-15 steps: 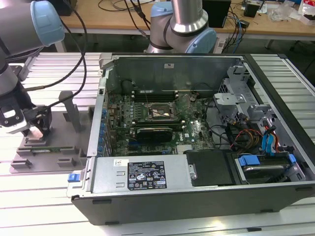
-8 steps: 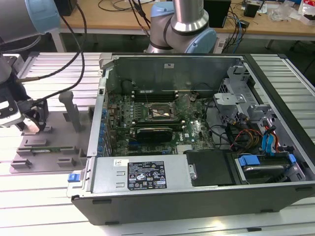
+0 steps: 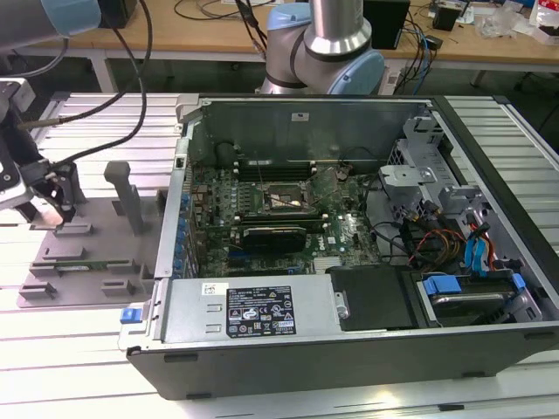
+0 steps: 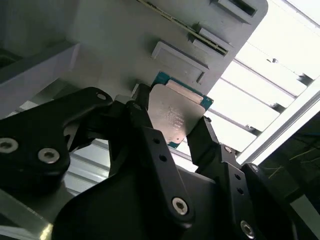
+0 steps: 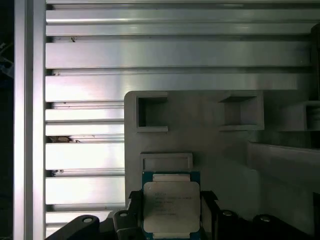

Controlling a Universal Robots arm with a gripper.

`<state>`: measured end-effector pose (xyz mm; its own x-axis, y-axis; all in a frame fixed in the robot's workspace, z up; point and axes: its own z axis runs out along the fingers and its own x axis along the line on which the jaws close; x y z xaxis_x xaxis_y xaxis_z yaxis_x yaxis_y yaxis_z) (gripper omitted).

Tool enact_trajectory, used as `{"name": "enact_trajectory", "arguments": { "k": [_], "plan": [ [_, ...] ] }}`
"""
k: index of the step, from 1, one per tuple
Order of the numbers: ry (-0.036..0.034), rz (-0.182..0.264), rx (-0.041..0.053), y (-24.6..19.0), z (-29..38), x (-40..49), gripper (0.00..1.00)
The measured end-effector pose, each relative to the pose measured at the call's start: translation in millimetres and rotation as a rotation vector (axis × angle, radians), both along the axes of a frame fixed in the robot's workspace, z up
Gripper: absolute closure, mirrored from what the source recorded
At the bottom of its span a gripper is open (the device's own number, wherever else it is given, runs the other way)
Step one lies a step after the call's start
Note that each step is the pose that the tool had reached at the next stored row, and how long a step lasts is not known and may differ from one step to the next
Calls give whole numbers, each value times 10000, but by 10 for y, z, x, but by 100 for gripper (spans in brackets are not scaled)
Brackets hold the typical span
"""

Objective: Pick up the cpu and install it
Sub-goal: 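Pick up the cpu and move it towards the insertion slot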

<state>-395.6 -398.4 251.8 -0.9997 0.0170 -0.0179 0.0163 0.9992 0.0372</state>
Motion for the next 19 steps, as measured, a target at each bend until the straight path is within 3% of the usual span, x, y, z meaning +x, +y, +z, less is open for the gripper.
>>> {"name": "enact_trajectory", "arguments": {
  "k": [10,13,15,17,19],
  "plan": [
    [0,0,0,2,172,0,45],
    [0,0,0,2,278,0,45],
    [0,-1,0,2,310,0,45],
    [0,0,0,2,427,0,45],
    [1,0,0,2,483,0,45]
  ]
}}
